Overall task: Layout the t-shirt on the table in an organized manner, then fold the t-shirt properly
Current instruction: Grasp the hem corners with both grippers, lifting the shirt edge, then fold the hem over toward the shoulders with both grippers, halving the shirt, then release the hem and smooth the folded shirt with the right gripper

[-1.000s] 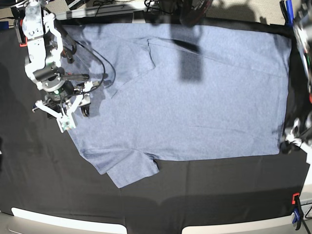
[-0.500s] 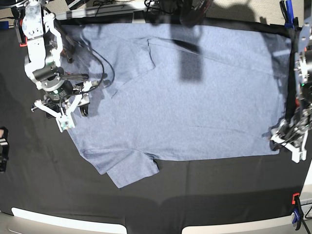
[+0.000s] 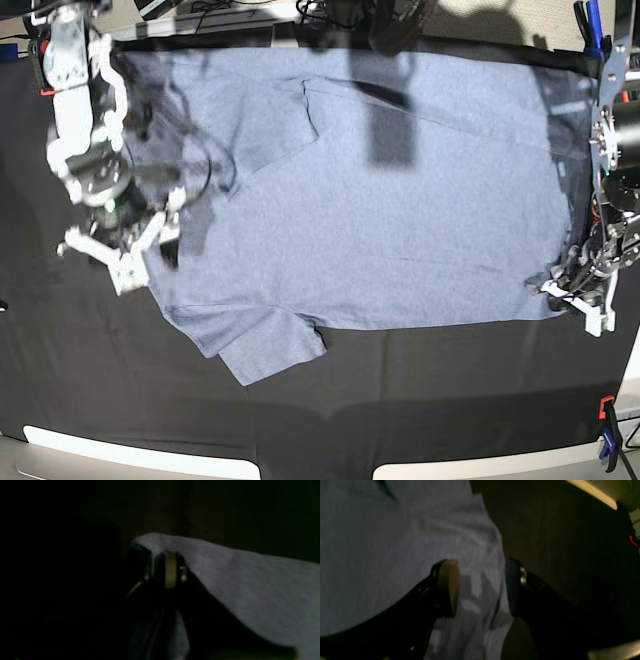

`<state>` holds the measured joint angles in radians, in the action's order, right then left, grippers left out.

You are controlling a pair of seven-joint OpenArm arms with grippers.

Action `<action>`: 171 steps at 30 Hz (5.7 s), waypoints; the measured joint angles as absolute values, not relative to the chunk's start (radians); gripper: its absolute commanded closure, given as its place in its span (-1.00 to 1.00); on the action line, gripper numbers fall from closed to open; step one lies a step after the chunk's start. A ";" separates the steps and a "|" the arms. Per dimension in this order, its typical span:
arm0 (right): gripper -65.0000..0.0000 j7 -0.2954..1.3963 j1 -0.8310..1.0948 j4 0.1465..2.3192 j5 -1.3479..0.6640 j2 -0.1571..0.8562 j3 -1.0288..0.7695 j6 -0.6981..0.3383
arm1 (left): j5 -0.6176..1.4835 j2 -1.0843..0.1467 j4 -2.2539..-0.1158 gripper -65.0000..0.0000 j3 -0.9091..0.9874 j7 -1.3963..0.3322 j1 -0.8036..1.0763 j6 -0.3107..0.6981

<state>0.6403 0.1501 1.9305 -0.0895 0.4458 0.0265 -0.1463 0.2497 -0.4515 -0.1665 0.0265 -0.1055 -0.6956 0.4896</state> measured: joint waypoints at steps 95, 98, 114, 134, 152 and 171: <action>1.00 0.546 -0.233 1.352 0.003 0.345 0.095 -0.358 | 0.591 -0.471 -1.053 1.00 0.404 -0.274 -0.125 0.658; 1.00 0.545 -0.178 1.429 0.004 0.347 0.036 -0.355 | 0.651 -0.468 -1.094 1.00 0.481 -0.314 -0.089 0.647; 1.00 0.579 0.140 1.764 0.002 0.346 -0.140 -0.355 | 0.721 -0.462 -1.115 1.00 0.550 -0.376 0.048 0.686; 1.00 0.660 0.380 1.924 -0.012 0.344 -0.240 -0.355 | 0.771 -0.461 -1.118 1.00 0.574 -0.532 0.112 0.689; 0.03 0.834 0.272 1.924 -0.314 0.345 -0.244 -0.366 | 0.725 -0.540 -1.217 0.14 0.576 -0.578 0.113 0.689; 0.03 0.900 -0.294 1.291 -0.157 0.149 -0.008 -0.304 | 0.631 -0.399 -1.355 0.14 0.575 -0.585 0.110 0.690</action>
